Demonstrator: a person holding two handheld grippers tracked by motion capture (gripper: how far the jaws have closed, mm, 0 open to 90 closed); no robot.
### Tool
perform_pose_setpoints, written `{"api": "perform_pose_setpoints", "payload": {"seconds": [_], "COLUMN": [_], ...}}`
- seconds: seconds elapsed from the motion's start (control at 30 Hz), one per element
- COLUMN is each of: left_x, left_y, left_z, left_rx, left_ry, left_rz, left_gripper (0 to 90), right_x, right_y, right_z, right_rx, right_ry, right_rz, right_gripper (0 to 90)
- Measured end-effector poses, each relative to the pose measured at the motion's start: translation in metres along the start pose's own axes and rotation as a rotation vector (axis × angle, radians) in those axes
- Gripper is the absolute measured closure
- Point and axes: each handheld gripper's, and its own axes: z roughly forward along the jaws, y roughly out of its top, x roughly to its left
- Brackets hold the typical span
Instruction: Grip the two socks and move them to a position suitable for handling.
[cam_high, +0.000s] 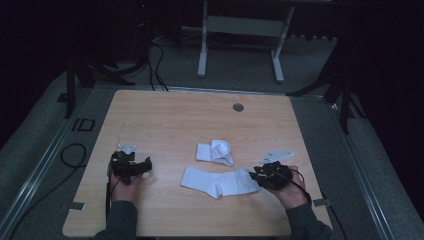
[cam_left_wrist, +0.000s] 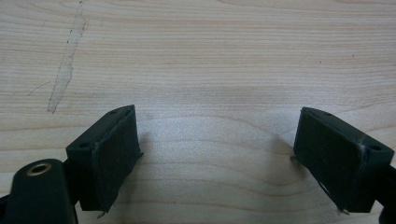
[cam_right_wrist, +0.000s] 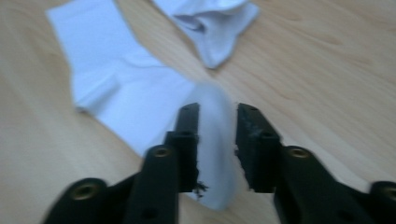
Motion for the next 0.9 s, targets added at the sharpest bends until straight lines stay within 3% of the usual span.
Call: {"api": "perform_pose_setpoints", "payload": {"seconds": [0.1, 0.2, 0.3, 0.37, 0.57, 0.7, 0.9], "left_x": [0.0, 0.0, 0.0, 0.0, 0.0, 0.0, 0.0], "left_y": [0.0, 0.0, 0.0, 0.0, 0.0, 0.0, 0.0], "left_z": [0.0, 0.0, 0.0, 0.0, 0.0, 0.0, 0.0], "left_rx": [0.0, 0.0, 0.0, 0.0, 0.002, 0.002, 0.002], "left_ry": [0.0, 0.0, 0.0, 0.0, 0.0, 0.0, 0.0], "left_rz": [0.0, 0.0, 0.0, 0.0, 0.002, 0.002, 0.002], "left_gripper": [14.0, 14.1, 14.0, 14.1, 14.0, 14.0, 14.0], "right_x": [-0.001, 0.002, 0.004, 0.003, 0.005, 0.009, 0.022], "right_y": [0.001, 0.001, -0.002, -0.006, -0.023, -0.028, -0.03], "right_z": [-0.002, 0.001, 0.012, 0.021, 0.044, 0.047, 0.045], "right_rx": [-0.015, -0.005, 0.03, 0.062, 0.145, 0.145, 0.132], "right_ry": [-0.028, -0.026, -0.015, -0.034, -0.056, -0.047, 0.013], "right_rz": [-0.009, -0.039, -0.069, -0.082, -0.095, -0.095, -0.088], "right_gripper": [64.9, 69.6, 79.9, 85.0, 88.1, 88.1, 86.8]}}
